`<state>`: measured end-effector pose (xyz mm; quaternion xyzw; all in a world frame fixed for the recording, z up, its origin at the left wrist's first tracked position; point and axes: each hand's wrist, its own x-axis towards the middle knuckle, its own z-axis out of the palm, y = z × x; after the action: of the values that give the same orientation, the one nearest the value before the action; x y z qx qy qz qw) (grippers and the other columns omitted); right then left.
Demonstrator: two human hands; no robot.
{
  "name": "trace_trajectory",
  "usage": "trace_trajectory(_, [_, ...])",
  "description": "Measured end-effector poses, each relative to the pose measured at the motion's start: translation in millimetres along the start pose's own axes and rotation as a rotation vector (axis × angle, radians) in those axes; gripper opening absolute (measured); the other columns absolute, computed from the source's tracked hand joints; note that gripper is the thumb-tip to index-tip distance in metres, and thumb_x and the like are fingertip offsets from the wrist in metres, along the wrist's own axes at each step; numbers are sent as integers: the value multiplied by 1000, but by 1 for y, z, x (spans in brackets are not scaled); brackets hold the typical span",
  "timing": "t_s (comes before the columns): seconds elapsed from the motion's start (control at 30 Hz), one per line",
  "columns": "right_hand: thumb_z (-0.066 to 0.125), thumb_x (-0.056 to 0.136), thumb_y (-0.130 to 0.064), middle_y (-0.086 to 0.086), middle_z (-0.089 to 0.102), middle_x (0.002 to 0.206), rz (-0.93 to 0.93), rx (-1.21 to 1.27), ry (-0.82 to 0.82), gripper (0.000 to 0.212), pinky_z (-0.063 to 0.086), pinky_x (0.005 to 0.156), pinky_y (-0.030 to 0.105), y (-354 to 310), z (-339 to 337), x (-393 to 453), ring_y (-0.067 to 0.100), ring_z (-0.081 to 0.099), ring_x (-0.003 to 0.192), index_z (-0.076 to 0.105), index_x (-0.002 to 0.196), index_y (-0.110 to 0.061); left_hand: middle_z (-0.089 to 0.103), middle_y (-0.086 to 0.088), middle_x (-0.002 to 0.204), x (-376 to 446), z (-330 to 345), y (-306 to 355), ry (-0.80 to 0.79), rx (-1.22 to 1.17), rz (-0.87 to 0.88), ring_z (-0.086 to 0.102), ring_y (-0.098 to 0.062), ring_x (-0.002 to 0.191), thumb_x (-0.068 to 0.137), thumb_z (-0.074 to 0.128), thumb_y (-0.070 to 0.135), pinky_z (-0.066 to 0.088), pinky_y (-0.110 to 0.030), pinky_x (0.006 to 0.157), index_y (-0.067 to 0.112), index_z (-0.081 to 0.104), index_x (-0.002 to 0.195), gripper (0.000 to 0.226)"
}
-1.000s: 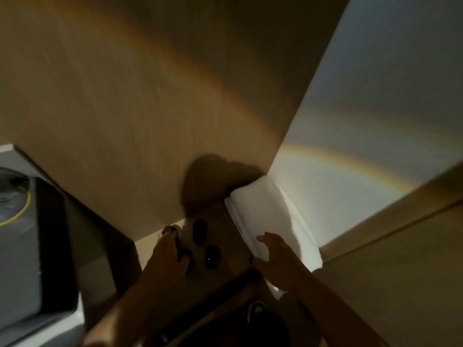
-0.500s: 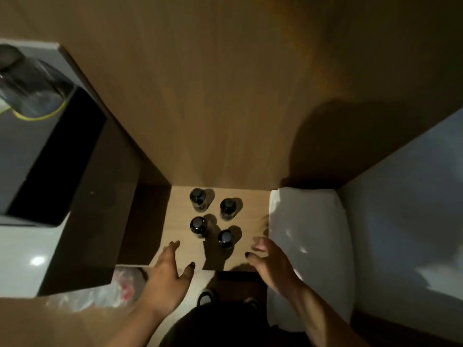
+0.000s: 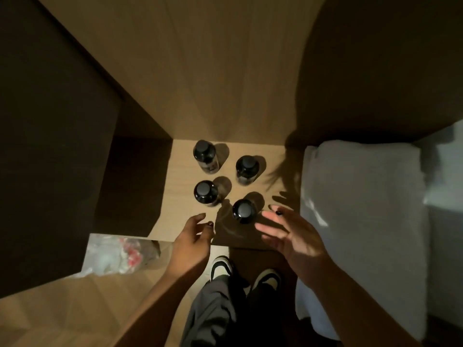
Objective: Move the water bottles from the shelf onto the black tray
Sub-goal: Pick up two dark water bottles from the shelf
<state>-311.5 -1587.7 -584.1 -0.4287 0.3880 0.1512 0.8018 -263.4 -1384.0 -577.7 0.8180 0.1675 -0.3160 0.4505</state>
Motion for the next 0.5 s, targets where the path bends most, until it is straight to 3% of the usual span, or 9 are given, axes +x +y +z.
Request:
trace_trajectory(0.07, [86, 55, -35, 15, 62, 124, -28, 104, 3, 86, 60, 74, 37, 10, -6, 9, 38, 65, 104, 52, 129, -5, 66, -1, 107, 12, 10, -4, 9, -93, 2, 66, -18, 98, 99, 40, 29, 54, -34, 87, 30, 49, 120, 23])
trace_trajectory(0.1, [90, 49, -36, 15, 63, 123, -30, 145, 6, 88, 59, 72, 38, 14, -7, 12, 40, 66, 102, 56, 124, -6, 66, 1, 104, 15, 11, -3, 12, -155, 7, 67, -16, 94, 100, 36, 30, 55, -22, 75, 31, 49, 115, 20])
trace_trajectory(0.17, [76, 64, -31, 17, 62, 124, -12, 147, 37, 61, 55, 76, 41, 19, -8, 18, 39, 67, 97, 59, 118, -10, 64, 4, 99, 22, 9, 1, 11, -243, 26, 65, -12, 90, 101, 28, 34, 48, -9, 57, 36, 47, 105, 20])
trace_trajectory(0.27, [45, 91, -27, 20, 61, 124, 106, 92, 8, 29, 49, 80, 42, 25, -5, 27, 36, 65, 92, 57, 117, -18, 65, -4, 100, 36, 0, 10, -15, -403, -4, 65, -17, 90, 102, 19, 37, 46, -19, 63, 31, 45, 112, 28])
trace_trajectory(0.33, [31, 100, -31, 22, 61, 123, 164, 81, -42, 33, 49, 77, 42, 24, 1, 29, 37, 65, 91, 52, 124, -19, 65, -7, 98, 48, -6, 16, -49, -537, -71, 64, -22, 87, 101, 15, 43, 47, -27, 67, 28, 45, 115, 36])
trace_trajectory(0.5, [26, 98, -49, 20, 65, 119, 265, 133, -115, 49, 49, 73, 40, 23, 13, 40, 35, 69, 84, 45, 133, -20, 68, -12, 104, 70, -12, 27, -192, -642, -190, 66, -29, 95, 96, 9, 57, 46, -33, 77, 29, 50, 115, 53])
